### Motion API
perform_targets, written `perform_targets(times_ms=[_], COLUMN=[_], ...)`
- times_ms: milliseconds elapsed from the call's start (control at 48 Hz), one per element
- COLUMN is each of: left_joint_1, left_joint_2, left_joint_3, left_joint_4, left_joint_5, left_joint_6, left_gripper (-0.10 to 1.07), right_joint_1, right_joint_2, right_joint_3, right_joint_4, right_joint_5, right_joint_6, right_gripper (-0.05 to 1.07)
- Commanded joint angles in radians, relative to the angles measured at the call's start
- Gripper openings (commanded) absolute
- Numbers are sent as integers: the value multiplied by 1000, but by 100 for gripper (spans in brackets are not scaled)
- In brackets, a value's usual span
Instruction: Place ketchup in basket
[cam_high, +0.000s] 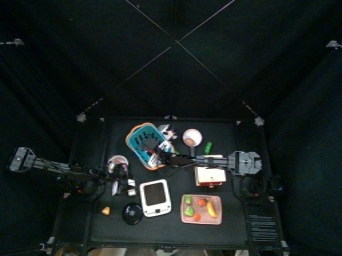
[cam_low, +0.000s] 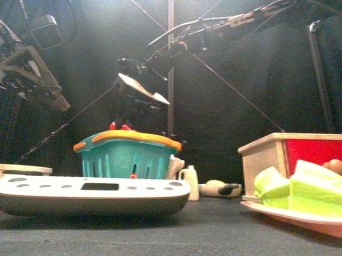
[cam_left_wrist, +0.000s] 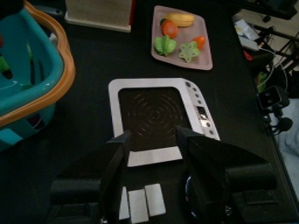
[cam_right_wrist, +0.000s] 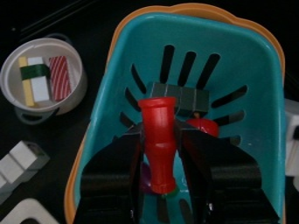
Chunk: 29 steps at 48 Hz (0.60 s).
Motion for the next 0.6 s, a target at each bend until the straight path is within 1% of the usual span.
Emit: perform_targets(times_ms=[0,229,312,396,583], left_joint_1=[3,3,3,3,3], left_joint_2=[0,0,2,0,2], left_joint_3=[-12,-12,-12,-12,-12], left_joint_4=[-3,-2,-2,-2,-2], left_joint_5=[-5,-5,-5,-5,-5], left_joint_6=[2,2,2,2,2], left_gripper=[83,83,83,83,83], right_joint_1=[-9,-9,-8,-8,-8], right_joint_2=[-20,-17,-17,-17,-17], right_joint_3=[-31,-28,-26,-25,-25], right_joint_4=[3,6,6,6,6], right_joint_5=[-11,-9,-8,-6,6], right_joint_6=[0,3,2,2,0], right_gripper=[60,78,82,84,84])
